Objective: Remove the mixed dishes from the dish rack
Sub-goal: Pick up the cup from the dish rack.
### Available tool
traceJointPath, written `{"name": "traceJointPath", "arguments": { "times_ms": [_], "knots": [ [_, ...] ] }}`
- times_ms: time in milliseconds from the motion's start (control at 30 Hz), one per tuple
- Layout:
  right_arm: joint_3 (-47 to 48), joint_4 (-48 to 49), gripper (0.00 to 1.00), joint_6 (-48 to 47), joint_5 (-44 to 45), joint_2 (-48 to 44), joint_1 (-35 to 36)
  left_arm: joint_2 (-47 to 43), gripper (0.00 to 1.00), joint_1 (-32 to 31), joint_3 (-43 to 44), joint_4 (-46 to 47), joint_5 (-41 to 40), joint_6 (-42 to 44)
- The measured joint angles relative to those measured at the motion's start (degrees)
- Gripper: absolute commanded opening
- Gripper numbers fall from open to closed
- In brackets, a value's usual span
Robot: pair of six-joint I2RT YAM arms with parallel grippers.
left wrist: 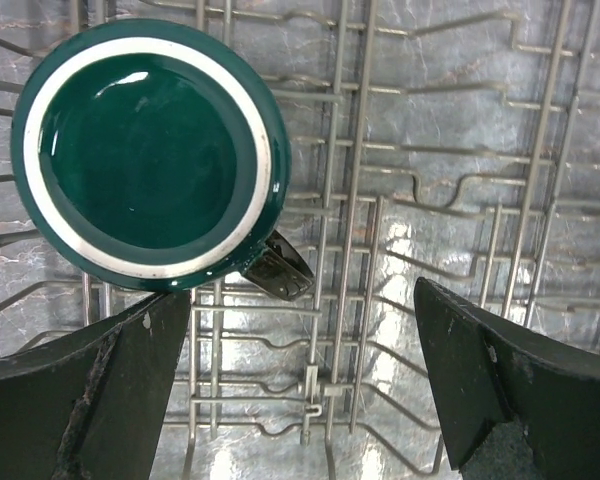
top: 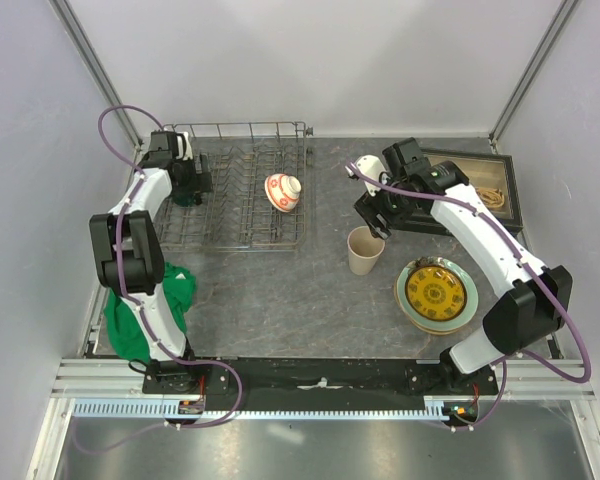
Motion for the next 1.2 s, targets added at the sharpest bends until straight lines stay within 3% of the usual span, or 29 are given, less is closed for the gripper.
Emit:
{"name": "traceJointPath", "arguments": {
  "times_ms": [1000,1200],
  "knots": [
    [-4.7,3.6,0.77,-0.2,-0.5,-0.4,0.0,3.1,0.99,-1.6,0.0,1.8,-13.7,-13.7],
    [-5.9,4.2,0.77,-0.3,-0.5,-0.4,0.0,3.1,0.92,-2.0,0.0,1.8,-16.4,-14.0]
  ]
}}
